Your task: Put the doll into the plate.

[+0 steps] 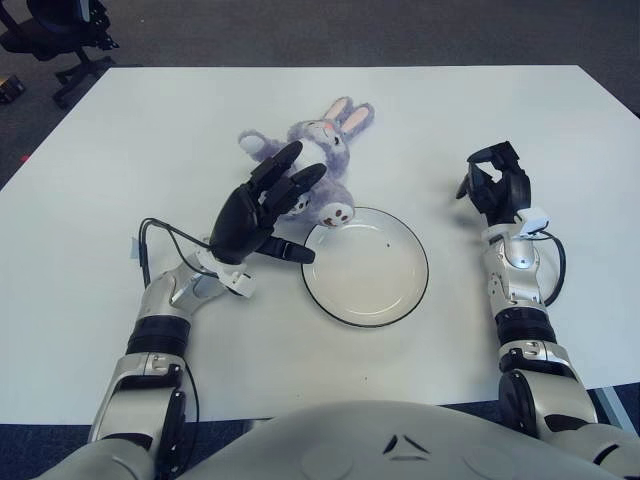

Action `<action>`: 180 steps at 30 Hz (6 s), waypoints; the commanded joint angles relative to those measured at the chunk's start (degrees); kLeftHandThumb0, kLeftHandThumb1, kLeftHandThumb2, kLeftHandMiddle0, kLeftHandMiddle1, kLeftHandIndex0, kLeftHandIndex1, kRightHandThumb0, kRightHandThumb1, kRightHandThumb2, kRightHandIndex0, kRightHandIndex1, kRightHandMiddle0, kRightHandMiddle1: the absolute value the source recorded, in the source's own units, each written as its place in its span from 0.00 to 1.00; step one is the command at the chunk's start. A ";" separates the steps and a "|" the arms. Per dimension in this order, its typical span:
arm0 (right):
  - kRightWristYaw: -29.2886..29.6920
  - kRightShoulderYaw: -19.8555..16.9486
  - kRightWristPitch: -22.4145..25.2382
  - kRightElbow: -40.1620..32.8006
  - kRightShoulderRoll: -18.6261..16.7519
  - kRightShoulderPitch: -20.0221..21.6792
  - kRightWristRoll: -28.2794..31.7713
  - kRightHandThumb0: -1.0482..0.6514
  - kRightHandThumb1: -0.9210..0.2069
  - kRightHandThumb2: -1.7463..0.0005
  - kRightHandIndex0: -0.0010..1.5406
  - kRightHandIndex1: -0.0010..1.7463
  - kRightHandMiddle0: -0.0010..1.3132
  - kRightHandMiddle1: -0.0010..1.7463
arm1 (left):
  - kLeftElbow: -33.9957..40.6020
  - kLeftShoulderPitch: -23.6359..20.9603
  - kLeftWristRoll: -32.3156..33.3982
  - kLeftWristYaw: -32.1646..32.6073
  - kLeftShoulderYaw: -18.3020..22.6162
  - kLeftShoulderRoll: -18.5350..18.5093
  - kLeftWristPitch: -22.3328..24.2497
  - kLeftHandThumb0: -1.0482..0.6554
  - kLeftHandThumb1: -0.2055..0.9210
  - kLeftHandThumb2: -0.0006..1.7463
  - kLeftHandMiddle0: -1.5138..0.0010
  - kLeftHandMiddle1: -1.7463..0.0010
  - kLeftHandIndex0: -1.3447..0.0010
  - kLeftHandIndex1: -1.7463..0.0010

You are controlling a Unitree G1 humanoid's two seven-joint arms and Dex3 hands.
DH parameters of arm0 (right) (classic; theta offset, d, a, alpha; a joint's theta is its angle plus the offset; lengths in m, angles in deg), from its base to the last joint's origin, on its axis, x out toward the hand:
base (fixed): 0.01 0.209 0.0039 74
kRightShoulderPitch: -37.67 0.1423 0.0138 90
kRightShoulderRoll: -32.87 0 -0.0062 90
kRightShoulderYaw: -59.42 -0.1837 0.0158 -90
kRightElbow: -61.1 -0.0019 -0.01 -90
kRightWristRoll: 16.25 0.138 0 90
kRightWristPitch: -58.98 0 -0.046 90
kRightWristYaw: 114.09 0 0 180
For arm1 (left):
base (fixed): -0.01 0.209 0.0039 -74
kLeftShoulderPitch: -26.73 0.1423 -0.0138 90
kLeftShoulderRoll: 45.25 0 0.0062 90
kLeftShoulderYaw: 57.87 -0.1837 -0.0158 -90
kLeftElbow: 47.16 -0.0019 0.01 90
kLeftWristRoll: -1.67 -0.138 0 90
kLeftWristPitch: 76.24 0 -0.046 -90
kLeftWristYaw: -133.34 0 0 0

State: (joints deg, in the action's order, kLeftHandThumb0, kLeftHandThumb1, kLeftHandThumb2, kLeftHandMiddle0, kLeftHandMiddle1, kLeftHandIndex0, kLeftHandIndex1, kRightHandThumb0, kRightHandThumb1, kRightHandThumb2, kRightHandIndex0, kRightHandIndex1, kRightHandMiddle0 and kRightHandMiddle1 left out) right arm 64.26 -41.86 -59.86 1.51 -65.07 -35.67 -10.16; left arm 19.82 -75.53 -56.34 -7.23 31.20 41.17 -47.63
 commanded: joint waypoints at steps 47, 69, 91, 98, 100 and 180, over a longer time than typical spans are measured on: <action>0.04 0.84 0.03 3.38 -1.83 -7.32 -1.08 0.41 0.00 0.78 0.62 1.00 0.27 0.92 | -12.96 -2.67 4.64 31.16 -11.36 0.60 10.74 0.82 1.00 0.13 0.67 0.19 0.71 0.49; 0.09 0.91 -0.05 3.48 -1.85 -7.28 -1.19 0.41 0.00 0.78 0.62 1.00 0.27 0.92 | -16.93 -5.16 4.58 37.75 -15.53 0.00 10.82 0.82 1.00 0.13 0.67 0.18 0.73 0.44; 0.39 1.15 0.32 2.90 -2.03 -7.44 -1.53 0.41 0.00 0.78 0.62 1.00 0.27 0.91 | -20.05 -8.47 4.29 33.19 -19.91 -3.53 8.05 0.82 1.00 0.16 0.70 0.16 0.83 0.51; 0.34 1.18 0.34 3.04 -1.96 -7.40 -1.54 0.41 0.00 0.78 0.62 1.00 0.27 0.91 | -20.19 -9.78 4.45 29.10 -20.46 -4.01 10.81 0.82 1.00 0.16 0.71 0.15 0.84 0.51; 0.31 1.18 0.29 3.14 -1.94 -7.36 -1.55 0.41 0.00 0.78 0.61 1.00 0.27 0.91 | -20.11 -10.06 4.72 27.32 -20.72 -4.31 11.28 0.76 0.98 0.15 0.74 0.20 0.84 0.51; 0.42 1.87 0.40 3.24 -1.76 -7.38 -2.12 0.41 0.00 0.78 0.61 1.00 0.26 0.92 | -22.07 -12.75 12.85 11.10 -20.93 -2.45 18.23 0.62 0.50 0.71 0.65 0.00 0.65 0.06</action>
State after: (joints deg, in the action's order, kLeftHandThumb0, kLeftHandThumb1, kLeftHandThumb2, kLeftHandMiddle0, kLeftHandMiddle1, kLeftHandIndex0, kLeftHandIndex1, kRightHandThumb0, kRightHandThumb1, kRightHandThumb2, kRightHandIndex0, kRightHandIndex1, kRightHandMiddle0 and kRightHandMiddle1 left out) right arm 64.43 -41.15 -59.72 0.65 -64.76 -36.21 -10.74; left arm 0.25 -91.16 -43.49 4.41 11.49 37.62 -29.29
